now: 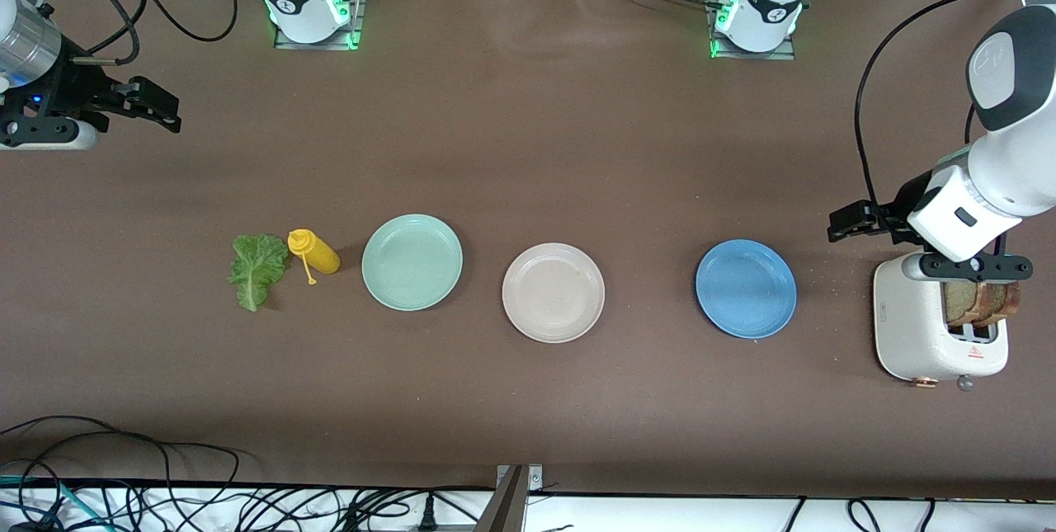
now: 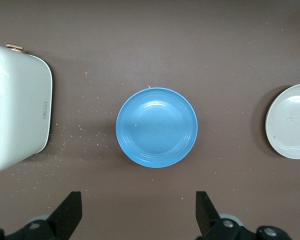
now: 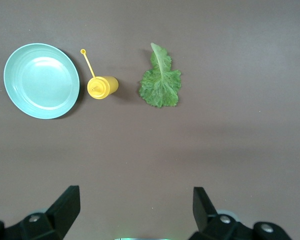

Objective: Make sandwich on beige plate with both arms
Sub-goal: 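Move the left gripper toward the white toaster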

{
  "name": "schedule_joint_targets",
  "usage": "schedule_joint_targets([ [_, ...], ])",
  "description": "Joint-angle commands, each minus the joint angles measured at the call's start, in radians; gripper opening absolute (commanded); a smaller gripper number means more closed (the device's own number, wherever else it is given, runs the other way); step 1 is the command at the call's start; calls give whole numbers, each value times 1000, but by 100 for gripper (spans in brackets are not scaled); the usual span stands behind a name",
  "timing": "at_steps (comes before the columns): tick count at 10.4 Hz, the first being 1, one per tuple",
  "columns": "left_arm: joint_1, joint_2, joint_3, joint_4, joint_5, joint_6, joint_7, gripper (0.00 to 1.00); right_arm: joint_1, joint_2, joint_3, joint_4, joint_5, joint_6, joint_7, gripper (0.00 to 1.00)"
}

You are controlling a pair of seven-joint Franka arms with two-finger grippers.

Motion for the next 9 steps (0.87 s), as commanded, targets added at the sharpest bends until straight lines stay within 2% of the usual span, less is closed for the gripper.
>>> schedule_joint_targets([
  [1, 15, -3, 6, -2, -15, -12, 26, 100, 0, 10, -2, 26, 8, -20, 0, 100],
  [9, -6, -2, 0, 3, -27, -12, 7, 100, 2, 13, -2, 23, 7, 4, 5, 100],
])
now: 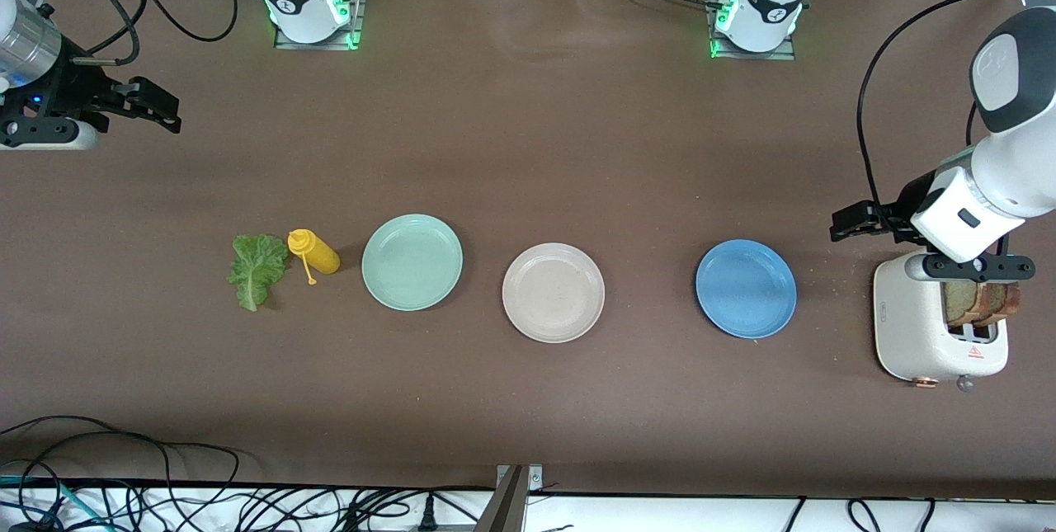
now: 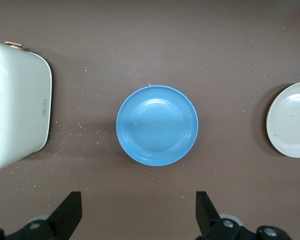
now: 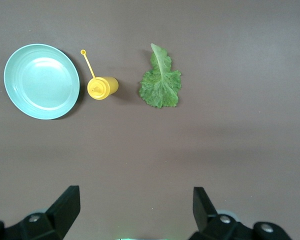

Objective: Make sandwich on beige plate with both arms
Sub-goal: 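Move the left gripper toward the white toaster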

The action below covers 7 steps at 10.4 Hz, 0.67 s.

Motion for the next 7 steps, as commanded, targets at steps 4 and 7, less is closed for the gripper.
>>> schedule_joint_targets([
  [4, -67, -3, 4, 5, -30, -8, -69, 100, 11, 33, 2, 17, 2, -1, 6, 100],
  [7, -79, 0, 4, 5, -30, -8, -79, 100, 9, 33, -1, 11, 8, 17, 6, 100],
])
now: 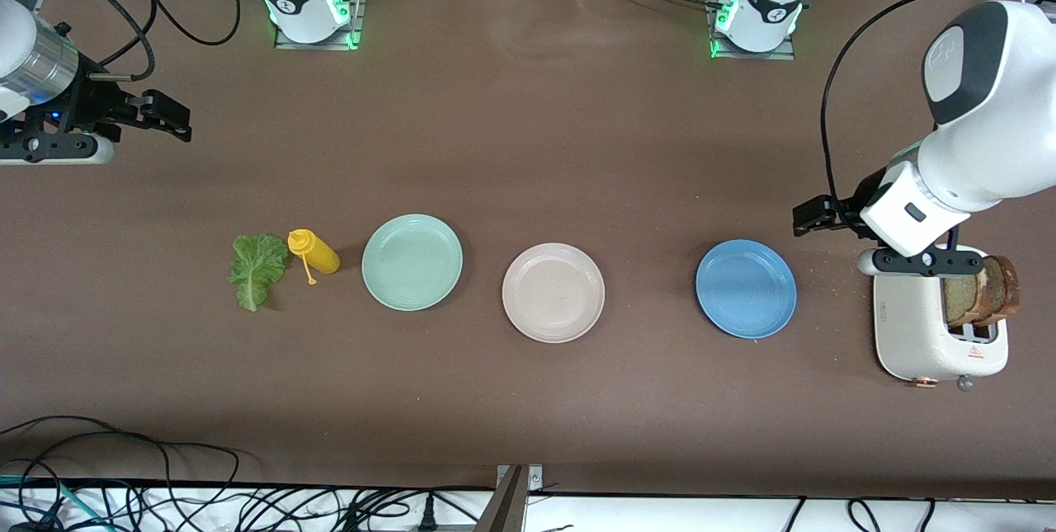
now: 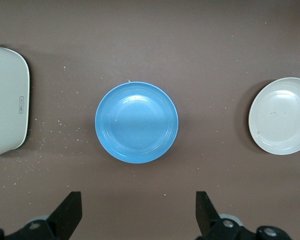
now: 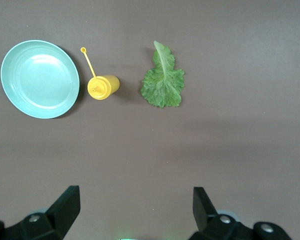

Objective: Make sandwich on beige plate with both arms
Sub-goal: 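Move the left gripper toward the white toaster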

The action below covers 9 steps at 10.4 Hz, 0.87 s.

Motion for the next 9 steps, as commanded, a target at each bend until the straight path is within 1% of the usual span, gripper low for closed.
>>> schedule_joint_targets([
  [1, -6, 2, 9, 5, -17, -8, 9, 100, 3, 3, -4, 9, 8, 5, 7, 100],
  [4, -3, 8, 12, 5, -9, -6, 64, 100, 3, -2, -4, -1, 8, -11, 7, 100],
  [6, 7, 8, 12, 5, 32, -5, 97, 100, 3, -2, -4, -6, 8, -14, 7, 100],
  [9, 22, 11, 18, 7, 32, -5, 106, 100, 3, -2, -4, -9, 8, -15, 7, 100],
])
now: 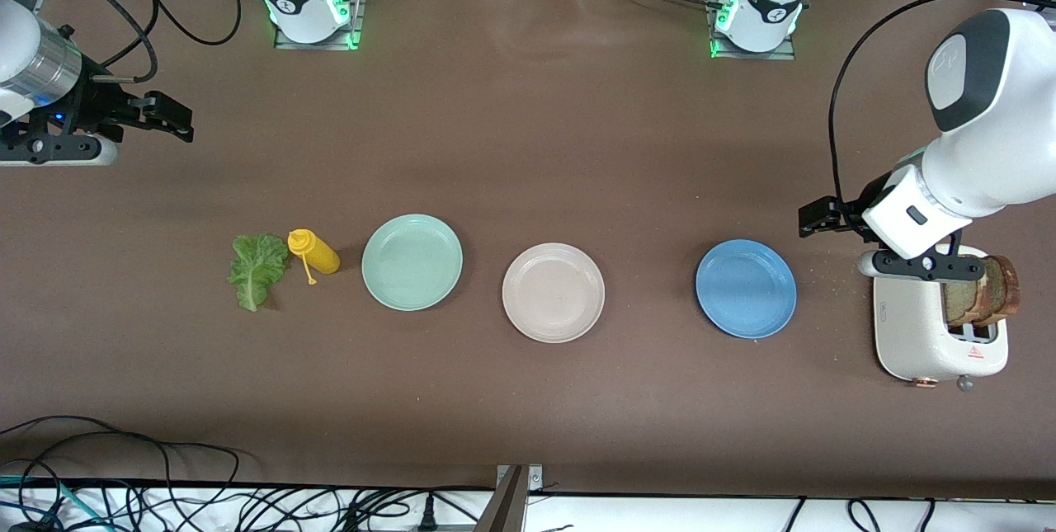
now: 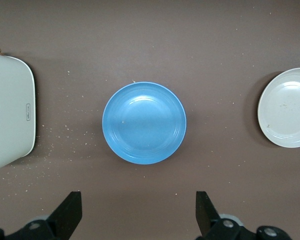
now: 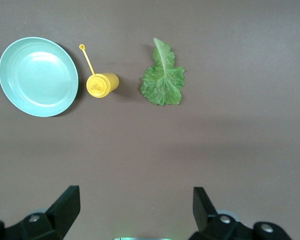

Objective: Make sandwich on beige plate with both arms
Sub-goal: 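Move the left gripper toward the white toaster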

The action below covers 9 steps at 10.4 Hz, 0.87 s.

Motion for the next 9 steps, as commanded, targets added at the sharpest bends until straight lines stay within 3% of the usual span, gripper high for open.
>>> schedule_joint_targets([
  [1, 15, 1, 7, 5, 23, -5, 27, 100, 3, -3, -3, -2, 8, -12, 7, 100],
  [4, 30, -10, 7, 7, 95, -5, 101, 100, 3, -3, -3, -2, 10, -12, 5, 100],
  [9, 33, -10, 8, 7, 95, -6, 111, 100, 3, -4, -3, -2, 10, -24, 5, 100],
])
